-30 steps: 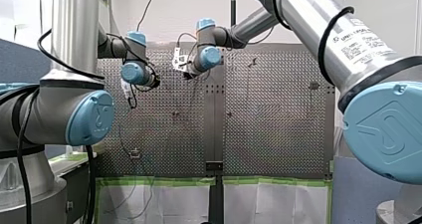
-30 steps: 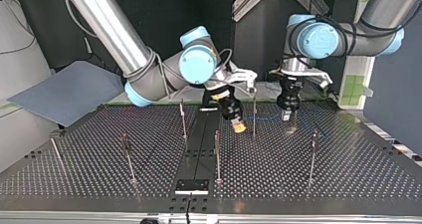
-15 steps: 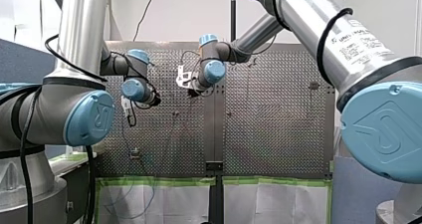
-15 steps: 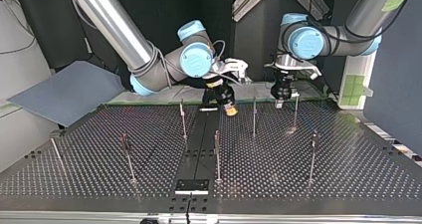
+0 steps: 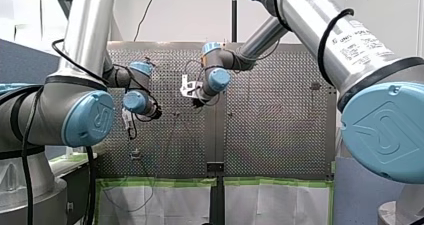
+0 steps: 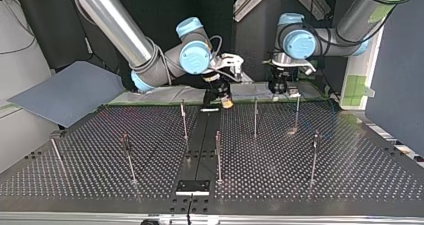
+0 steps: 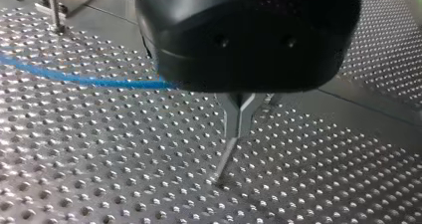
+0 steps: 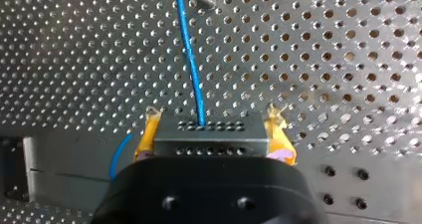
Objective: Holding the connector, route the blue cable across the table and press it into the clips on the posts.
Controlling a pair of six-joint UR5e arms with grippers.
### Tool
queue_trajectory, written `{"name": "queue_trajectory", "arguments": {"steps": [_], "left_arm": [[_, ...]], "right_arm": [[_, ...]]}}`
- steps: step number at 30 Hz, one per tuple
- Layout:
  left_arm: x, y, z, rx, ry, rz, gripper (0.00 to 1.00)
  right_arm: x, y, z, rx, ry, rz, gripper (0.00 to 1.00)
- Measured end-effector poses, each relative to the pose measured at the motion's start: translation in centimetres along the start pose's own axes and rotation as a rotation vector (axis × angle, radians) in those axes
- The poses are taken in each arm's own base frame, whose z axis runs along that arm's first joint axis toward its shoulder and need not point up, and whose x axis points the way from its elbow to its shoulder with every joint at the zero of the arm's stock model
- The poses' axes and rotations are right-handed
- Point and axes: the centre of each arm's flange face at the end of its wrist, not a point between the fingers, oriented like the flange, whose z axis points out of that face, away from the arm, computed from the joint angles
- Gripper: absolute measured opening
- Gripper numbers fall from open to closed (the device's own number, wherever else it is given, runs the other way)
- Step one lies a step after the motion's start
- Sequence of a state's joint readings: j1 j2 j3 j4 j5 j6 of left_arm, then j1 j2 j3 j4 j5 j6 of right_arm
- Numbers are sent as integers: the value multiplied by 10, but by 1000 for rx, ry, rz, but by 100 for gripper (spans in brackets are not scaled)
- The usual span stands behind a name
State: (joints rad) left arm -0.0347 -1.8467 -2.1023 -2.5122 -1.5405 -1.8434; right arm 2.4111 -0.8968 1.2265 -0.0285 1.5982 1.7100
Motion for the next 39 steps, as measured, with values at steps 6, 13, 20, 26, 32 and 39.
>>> {"name": "queue_trajectory", "arguments": {"steps": [6, 13, 20, 26, 32, 39], "left_arm": [[16, -2, 5, 27, 9, -1, 0], [15, -4, 8, 50, -14, -17, 0], [23, -2, 13, 56, -12, -23, 0], [26, -2, 31, 62, -20, -23, 0], [15, -2, 53, 67, -48, -30, 0], [15, 4, 75, 67, -46, -35, 0]], "right_arm": [[-20, 7, 3, -5, -13, 9, 0], [-42, 14, 11, -14, -41, 12, 0], [-41, 24, 16, -8, -25, 33, 0], [-37, 32, 22, -6, 11, 63, 0], [-35, 43, 27, -15, 31, 76, 0], [-32, 59, 30, -34, 41, 84, 0]]}}
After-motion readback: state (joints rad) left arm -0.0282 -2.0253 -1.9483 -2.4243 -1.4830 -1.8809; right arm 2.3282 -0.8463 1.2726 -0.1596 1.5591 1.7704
